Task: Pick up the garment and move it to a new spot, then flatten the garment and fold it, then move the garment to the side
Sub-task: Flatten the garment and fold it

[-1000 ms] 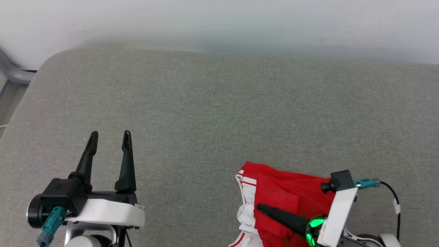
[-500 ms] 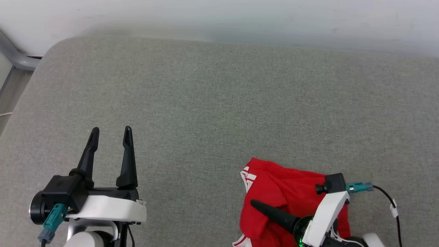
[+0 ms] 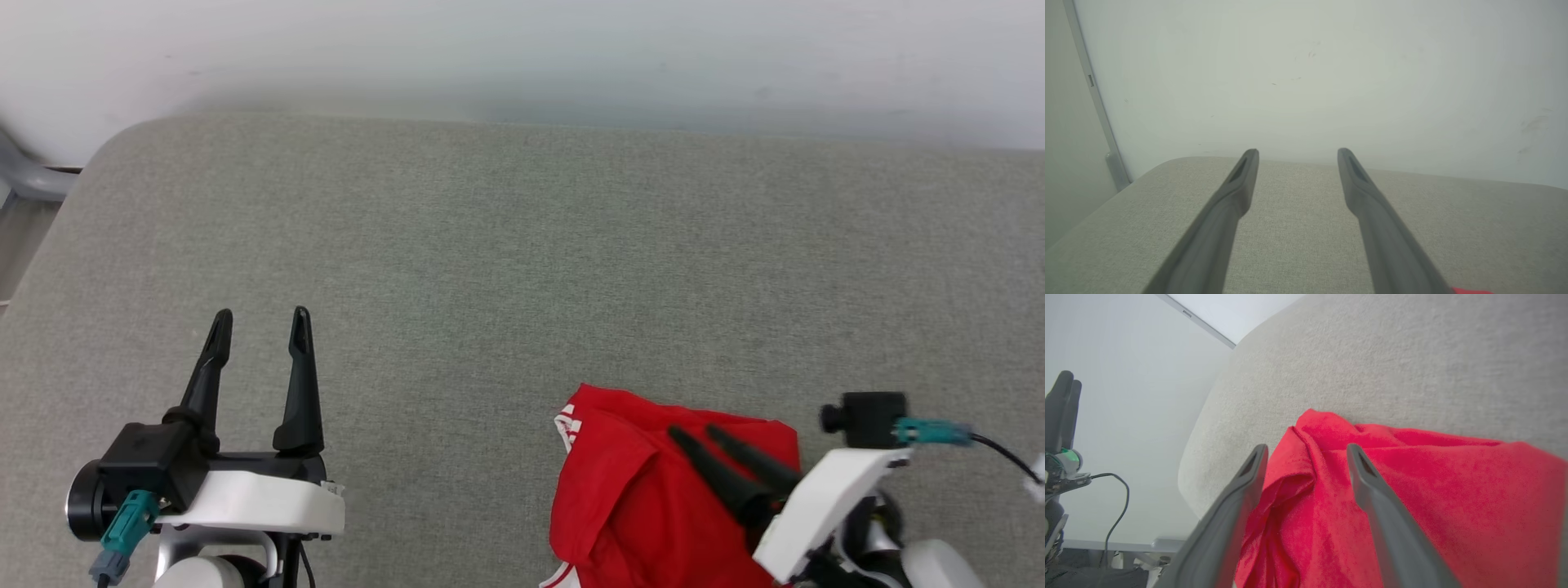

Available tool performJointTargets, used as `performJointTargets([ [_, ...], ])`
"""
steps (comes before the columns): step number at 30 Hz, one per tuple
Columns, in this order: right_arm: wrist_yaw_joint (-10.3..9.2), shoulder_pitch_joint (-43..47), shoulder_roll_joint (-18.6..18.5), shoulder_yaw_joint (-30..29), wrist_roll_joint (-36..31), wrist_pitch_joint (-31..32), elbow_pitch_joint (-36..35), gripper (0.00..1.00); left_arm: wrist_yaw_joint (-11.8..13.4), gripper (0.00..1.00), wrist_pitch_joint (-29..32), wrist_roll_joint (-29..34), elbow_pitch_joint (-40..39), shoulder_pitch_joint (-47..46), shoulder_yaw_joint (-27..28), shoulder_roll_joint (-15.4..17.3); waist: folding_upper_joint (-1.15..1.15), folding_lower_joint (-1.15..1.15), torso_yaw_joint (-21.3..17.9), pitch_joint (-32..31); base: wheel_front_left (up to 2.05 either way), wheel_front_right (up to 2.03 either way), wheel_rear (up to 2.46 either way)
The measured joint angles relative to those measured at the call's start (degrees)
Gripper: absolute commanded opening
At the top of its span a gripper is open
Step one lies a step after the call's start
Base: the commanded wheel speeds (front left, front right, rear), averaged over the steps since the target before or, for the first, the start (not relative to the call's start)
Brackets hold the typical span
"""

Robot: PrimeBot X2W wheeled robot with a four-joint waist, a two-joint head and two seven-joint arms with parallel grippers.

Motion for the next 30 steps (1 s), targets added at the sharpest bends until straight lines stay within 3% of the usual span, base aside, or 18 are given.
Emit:
performJointTargets([
  [10,0.00,2.0,2.7,-16.0,-25.4,-14.2,-5.0,1.00,0.4,1.00,-0.2,1.2,1.8,0.9,0.8,-0.6,0.00,0.00,-2.6,-1.3,0.00,0.00,0.00],
  [14,0.00,3.2,4.4,-20.4,-31.6,-16.9,-8.1,1.00,0.2,1.00,-0.2,2.6,2.8,2.0,1.7,-1.3,0.00,0.00,-3.6,-2.6,0.00,0.00,0.00],
  [23,0.00,7.2,5.8,-22.7,-39.3,-18.1,-14.9,1.00,-1.9,1.00,-0.3,6.4,4.4,6.1,3.6,-3.4,0.00,-0.01,-5.0,-6.9,0.00,0.00,0.00],
  [30,0.00,11.0,7.2,-22.1,-41.7,-17.3,-18.0,1.00,-3.8,1.00,-0.3,8.3,6.7,8.5,3.9,-5.3,0.00,-0.01,-5.3,-8.7,0.00,0.00,0.00],
])
